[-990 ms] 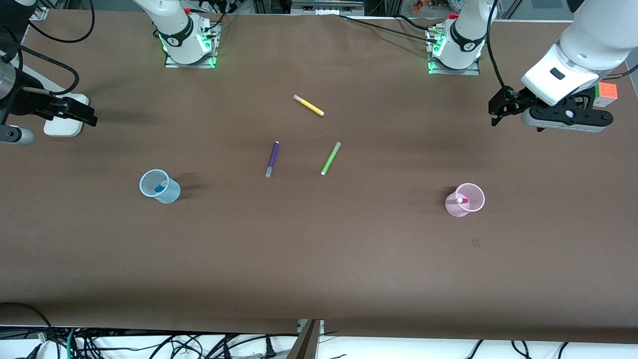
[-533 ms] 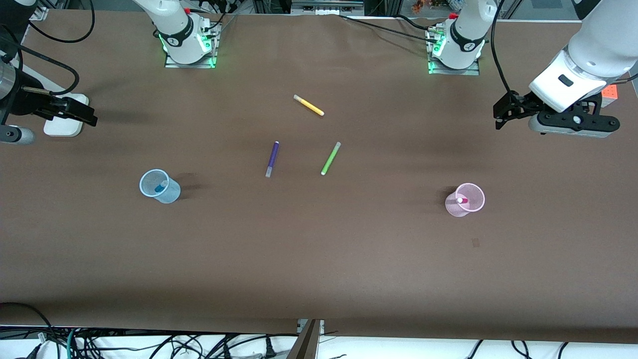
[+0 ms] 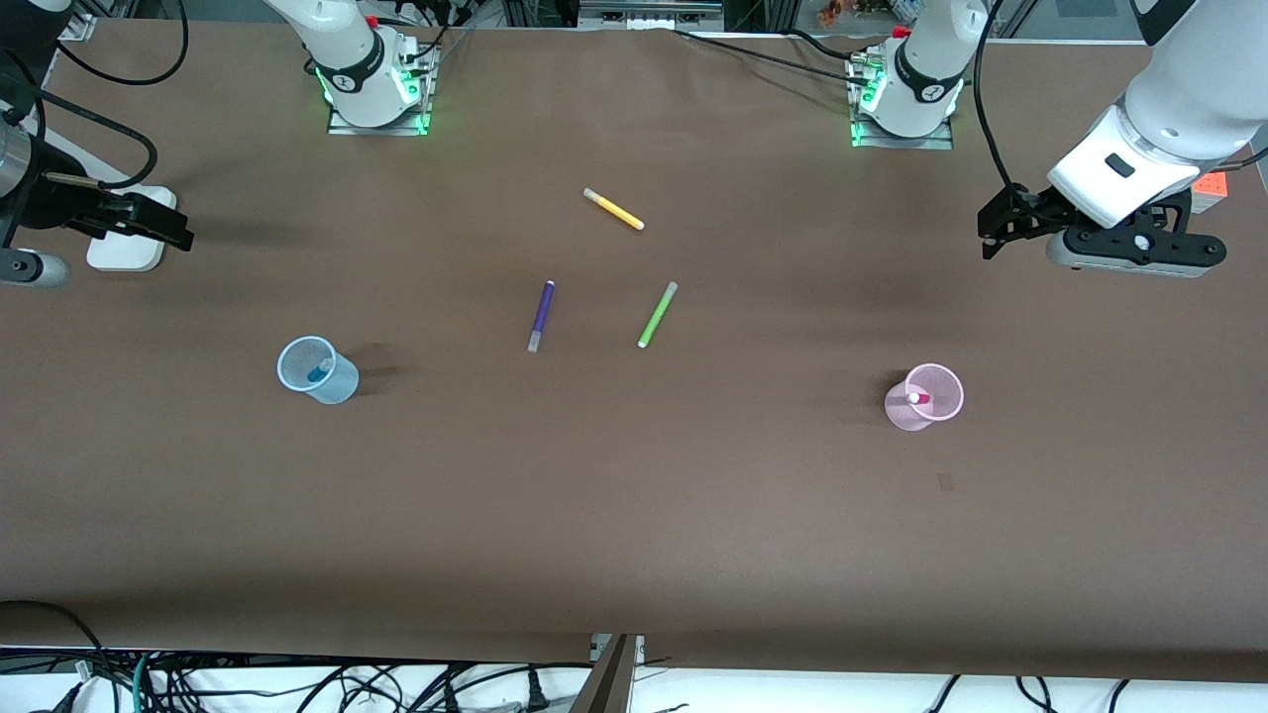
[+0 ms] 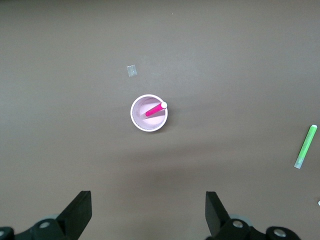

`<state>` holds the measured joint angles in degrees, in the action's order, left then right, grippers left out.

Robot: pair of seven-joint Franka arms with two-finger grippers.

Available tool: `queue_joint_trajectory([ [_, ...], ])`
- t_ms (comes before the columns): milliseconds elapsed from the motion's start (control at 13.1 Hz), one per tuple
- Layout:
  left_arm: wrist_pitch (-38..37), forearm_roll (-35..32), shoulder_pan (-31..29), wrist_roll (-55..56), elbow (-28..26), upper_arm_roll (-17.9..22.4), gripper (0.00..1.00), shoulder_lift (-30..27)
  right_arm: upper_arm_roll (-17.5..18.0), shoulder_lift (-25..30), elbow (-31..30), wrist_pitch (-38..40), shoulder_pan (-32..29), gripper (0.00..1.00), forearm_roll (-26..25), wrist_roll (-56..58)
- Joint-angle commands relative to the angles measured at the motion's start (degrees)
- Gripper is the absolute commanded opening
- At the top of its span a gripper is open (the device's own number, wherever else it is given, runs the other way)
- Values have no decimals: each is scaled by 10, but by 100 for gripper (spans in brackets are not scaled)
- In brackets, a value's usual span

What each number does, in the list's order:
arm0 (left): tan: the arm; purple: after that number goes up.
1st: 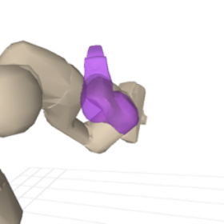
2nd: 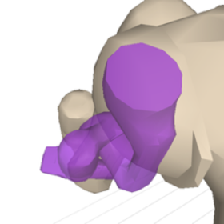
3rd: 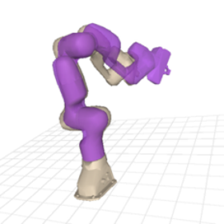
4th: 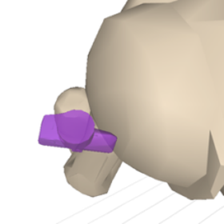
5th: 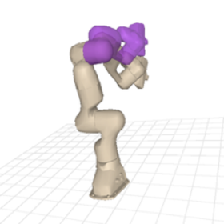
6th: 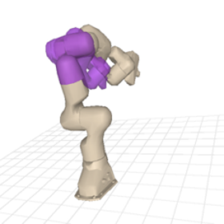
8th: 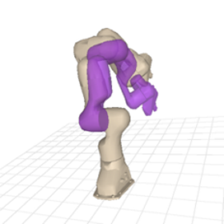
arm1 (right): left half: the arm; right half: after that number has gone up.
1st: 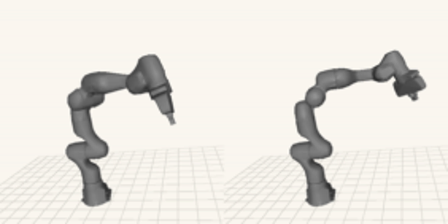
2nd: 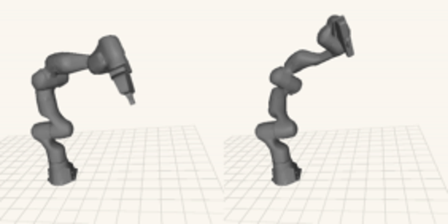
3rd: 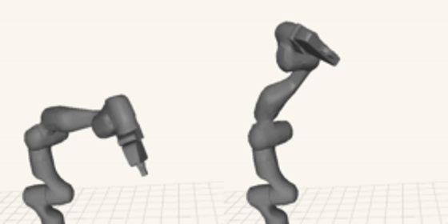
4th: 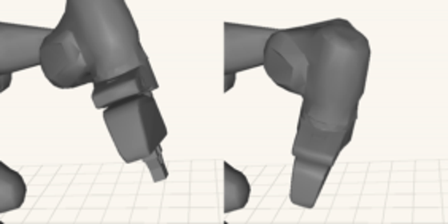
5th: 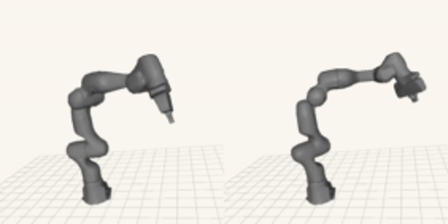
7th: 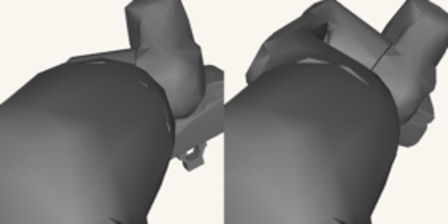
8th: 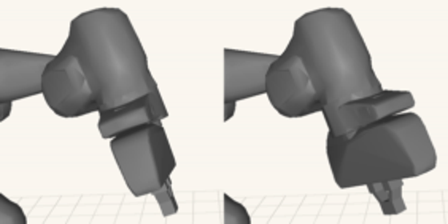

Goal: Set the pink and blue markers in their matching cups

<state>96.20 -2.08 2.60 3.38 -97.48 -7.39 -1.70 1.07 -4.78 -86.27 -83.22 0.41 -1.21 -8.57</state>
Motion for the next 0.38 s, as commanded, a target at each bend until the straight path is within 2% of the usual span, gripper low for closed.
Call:
queue_joint_trajectory([
  [0,-15,7,2,-9,19,4,100,8,4,-4,12,3,-3,100,-10,5],
  [305,-16,7,0,-11,19,4,100,8,4,-4,12,3,-3,100,-10,5],
])
